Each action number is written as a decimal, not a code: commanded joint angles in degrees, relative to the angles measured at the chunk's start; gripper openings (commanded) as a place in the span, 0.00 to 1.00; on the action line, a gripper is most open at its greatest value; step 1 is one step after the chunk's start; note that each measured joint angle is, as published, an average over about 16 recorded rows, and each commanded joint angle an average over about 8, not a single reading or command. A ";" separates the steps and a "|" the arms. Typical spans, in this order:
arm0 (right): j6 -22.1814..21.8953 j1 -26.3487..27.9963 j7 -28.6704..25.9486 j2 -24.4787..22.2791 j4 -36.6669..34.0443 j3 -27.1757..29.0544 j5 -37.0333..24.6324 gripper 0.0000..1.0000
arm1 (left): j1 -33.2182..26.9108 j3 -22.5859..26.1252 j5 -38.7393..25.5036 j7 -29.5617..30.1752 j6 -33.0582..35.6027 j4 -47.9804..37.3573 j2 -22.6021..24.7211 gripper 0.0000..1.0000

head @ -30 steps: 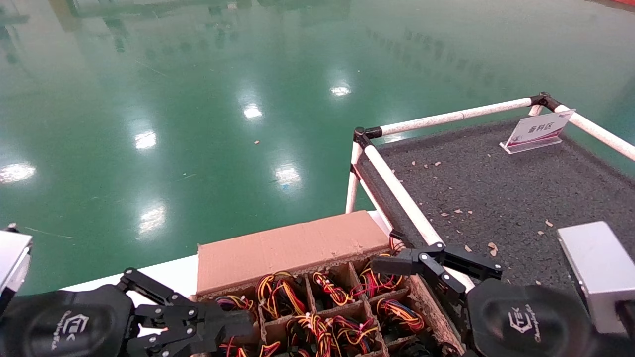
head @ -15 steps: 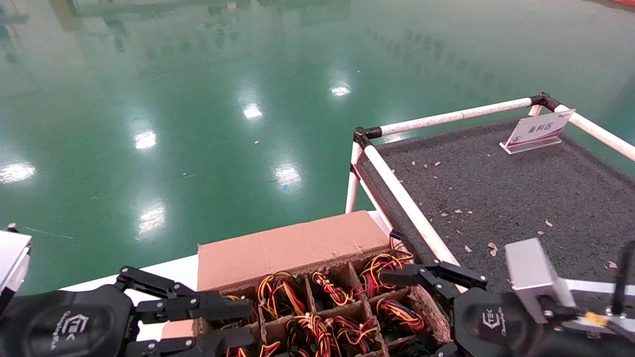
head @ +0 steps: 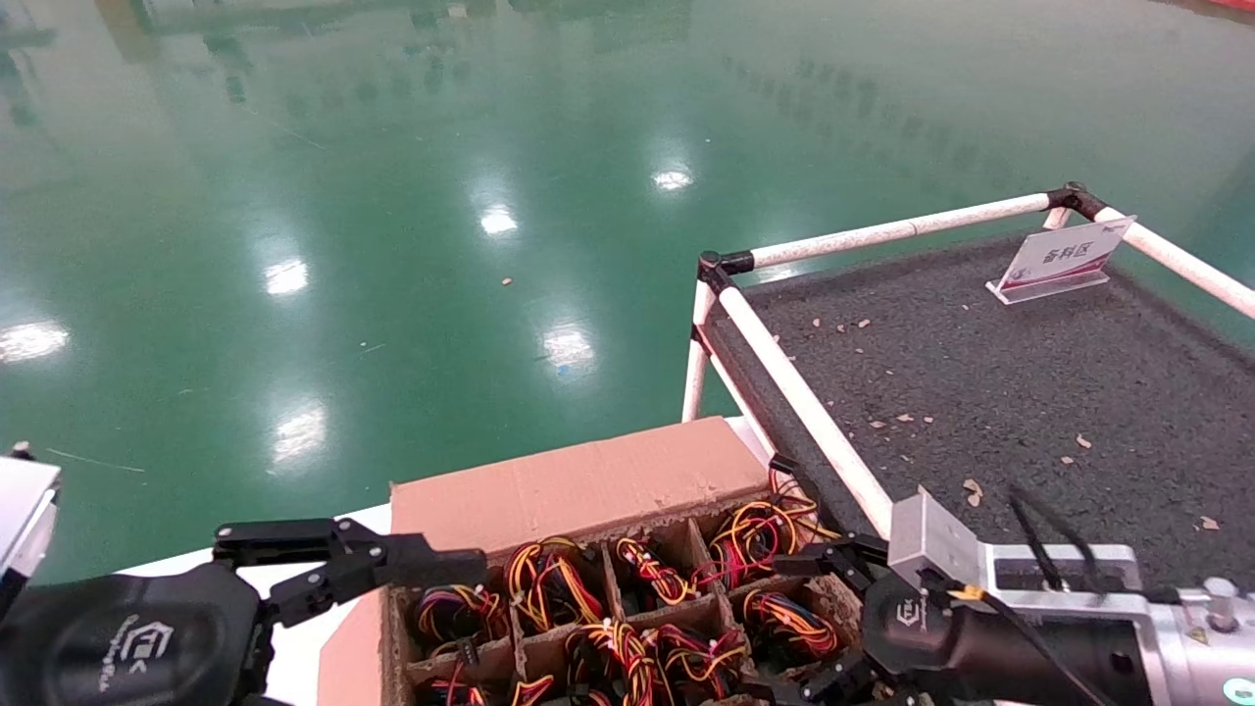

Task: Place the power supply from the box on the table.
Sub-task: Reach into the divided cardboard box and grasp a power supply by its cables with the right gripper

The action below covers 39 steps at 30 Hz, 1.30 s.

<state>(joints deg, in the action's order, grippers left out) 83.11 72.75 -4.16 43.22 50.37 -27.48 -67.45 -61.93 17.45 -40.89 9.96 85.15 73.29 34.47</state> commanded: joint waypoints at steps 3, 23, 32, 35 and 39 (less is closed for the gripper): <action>0.44 2.58 1.43 1.36 -3.82 -1.37 -2.88 0.94 | 0.00 0.01 0.01 -0.01 0.00 0.00 0.00 1.00; 0.38 5.05 3.38 3.55 -11.47 -3.53 -6.81 0.00 | -0.01 0.06 0.04 -0.03 -0.03 0.00 -0.02 1.00; 0.00 5.31 3.37 3.89 -12.15 -3.46 -6.80 0.00 | -0.02 0.08 0.06 -0.04 -0.04 0.00 -0.03 1.00; -0.33 5.15 3.35 3.87 -12.17 -3.41 -6.82 0.00 | -0.02 0.09 0.06 -0.05 -0.04 0.00 -0.04 1.00; -0.95 4.82 3.27 3.86 -12.05 -3.38 -6.93 0.00 | -0.02 0.10 0.07 -0.05 -0.04 0.00 -0.04 1.00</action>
<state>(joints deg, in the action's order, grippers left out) 82.15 77.48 -0.93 47.13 38.40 -30.86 -74.34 -61.95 17.55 -40.82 9.91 85.11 73.29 34.43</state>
